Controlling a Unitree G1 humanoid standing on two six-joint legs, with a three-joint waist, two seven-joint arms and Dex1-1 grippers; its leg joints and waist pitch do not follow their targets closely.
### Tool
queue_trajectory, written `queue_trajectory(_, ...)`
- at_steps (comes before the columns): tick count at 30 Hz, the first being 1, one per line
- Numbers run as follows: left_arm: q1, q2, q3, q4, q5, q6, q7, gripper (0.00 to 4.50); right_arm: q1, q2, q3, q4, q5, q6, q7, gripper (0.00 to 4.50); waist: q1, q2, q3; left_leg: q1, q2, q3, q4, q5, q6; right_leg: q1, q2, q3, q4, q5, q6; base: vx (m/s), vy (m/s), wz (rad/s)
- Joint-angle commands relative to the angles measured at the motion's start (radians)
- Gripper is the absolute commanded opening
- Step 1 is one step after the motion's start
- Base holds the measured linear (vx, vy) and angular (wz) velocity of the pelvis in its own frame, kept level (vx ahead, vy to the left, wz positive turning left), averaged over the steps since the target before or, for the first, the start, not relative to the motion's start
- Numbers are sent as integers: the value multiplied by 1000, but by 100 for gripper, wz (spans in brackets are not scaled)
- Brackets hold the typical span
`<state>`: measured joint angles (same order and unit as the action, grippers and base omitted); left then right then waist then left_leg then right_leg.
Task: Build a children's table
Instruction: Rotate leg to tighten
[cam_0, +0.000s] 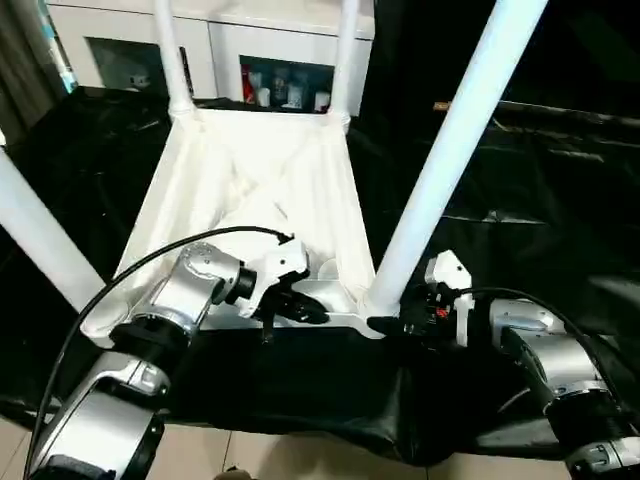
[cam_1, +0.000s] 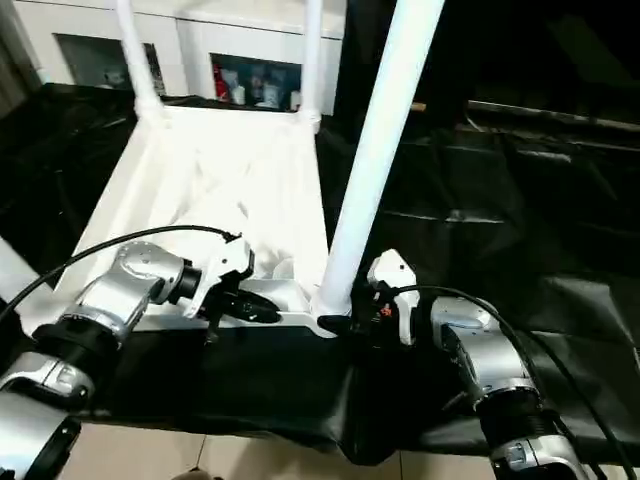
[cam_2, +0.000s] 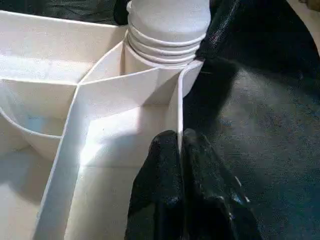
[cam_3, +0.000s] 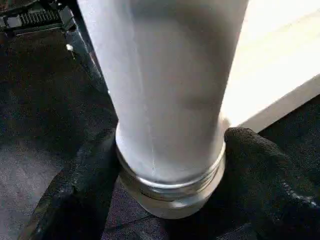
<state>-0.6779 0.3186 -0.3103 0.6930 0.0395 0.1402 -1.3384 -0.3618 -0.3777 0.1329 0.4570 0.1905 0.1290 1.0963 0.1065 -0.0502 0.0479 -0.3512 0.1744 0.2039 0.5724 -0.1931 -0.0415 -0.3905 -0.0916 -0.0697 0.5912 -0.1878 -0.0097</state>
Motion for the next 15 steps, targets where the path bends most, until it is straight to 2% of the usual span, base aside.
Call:
queue_trajectory(1, 20, -48, -40, 42, 31, 1, 46, 0, -7, 37, 3, 23, 8, 9, -46, 305, -1, 2, -51, 8, 69, -28, -67, -195, 37, 40, -78, 51, -63, -190, -251, 0, 0, 0)
queue_trajectory(2, 12, -64, -32, 60, 37, -3, 90, 0, -7, 53, -4, 38, -3, 1, -92, 303, -2, 3, -49, 10, 67, -28, -68, -214, 31, 39, -78, 51, -68, -223, -244, 0, 0, 0)
queue_trajectory(3, 6, -77, -27, 72, 41, -5, 125, 0, -8, 70, -11, 53, -13, 1, -139, 295, -5, 1, -44, 13, 66, -31, -71, -262, 15, 35, -80, 51, -79, -316, -222, 0, 0, 0)
queue_trajectory(4, 0, -91, -21, 85, 46, -7, 163, 0, -10, 89, -20, 69, -25, 2, -192, 287, -5, 3, -42, 15, 67, -34, -73, -281, 3, 32, -82, 51, -83, -364, -208, -53, -5, 1)
queue_trajectory(5, -5, -101, -17, 94, 49, -8, 190, 0, -12, 103, -27, 79, -33, 3, -231, 282, -12, 2, -39, 21, 64, -40, -75, -338, -15, 27, -85, 49, -100, -505, -162, 0, 0, 0)
queue_trajectory(6, -5, -101, -17, 94, 49, -8, 190, 0, -12, 103, -27, 79, -33, 3, -231, 280, -14, 1, -39, 22, 63, -42, -75, -347, -18, 27, -86, 49, -103, -530, -149, 0, 0, 0)
queue_trajectory(7, -15, -126, -11, 112, 56, -8, 248, 0, -8, 138, -31, 91, -47, 3, -299, 278, -19, 5, -39, 19, 64, -47, -78, -359, -22, 26, -83, 48, -104, -552, -131, 0, 0, 0)
queue_trajectory(8, -29, -156, -4, 133, 63, -2, 313, 0, -8, 181, -34, 102, -57, 12, -370, 276, -22, 10, -38, 22, 65, -48, -80, -372, -27, 22, -82, 48, -106, -559, -125, 0, 0, 0)
queue_trajectory(9, -33, -166, -3, 140, 66, 1, 333, 0, -8, 196, -35, 106, -61, 15, -393, 274, -26, 5, -36, 27, 63, -51, -80, -406, -34, 17, -81, 43, -112, -595, -110, 0, 0, 0)
queue_trajectory(10, -47, -196, 2, 159, 73, 8, 394, 0, -11, 244, -36, 114, -68, 20, -461, 274, -28, 13, -37, 28, 61, -53, -81, -424, -36, 18, -82, 42, -117, -618, -98, 0, 0, 0)
queue_trajectory(12, -59, -225, 7, 178, 80, 15, 453, 0, -17, 293, -38, 120, -72, 22, -523, 273, -34, 10, -37, 26, 59, -58, -83, -439, -40, 19, -81, 36, -122, -646, -79, 0, 0, 0)
queue_trajectory(13, -66, -243, 7, 188, 85, 16, 488, 0, -26, 319, -24, 124, -85, 10, -541, 273, -35, 12, -38, 28, 61, -60, -84, -446, -41, 19, -83, 35, -123, -647, -77, 0, 0, 0)
queue_trajectory(14, -66, -243, 7, 188, 85, 16, 488, 0, -26, 319, -24, 124, -85, 10, -541, 273, -42, 20, -41, 22, 61, -64, -89, -455, -41, 27, -81, 30, -125, -607, -76, 0, 0, 0)
queue_trajectory(15, -72, -258, 7, 196, 90, 15, 517, 0, -40, 331, -15, 131, -98, -7, -556, 273, -44, 19, -41, 21, 62, -64, -90, -458, -40, 26, -80, 31, -124, -594, -79, 0, 0, 0)
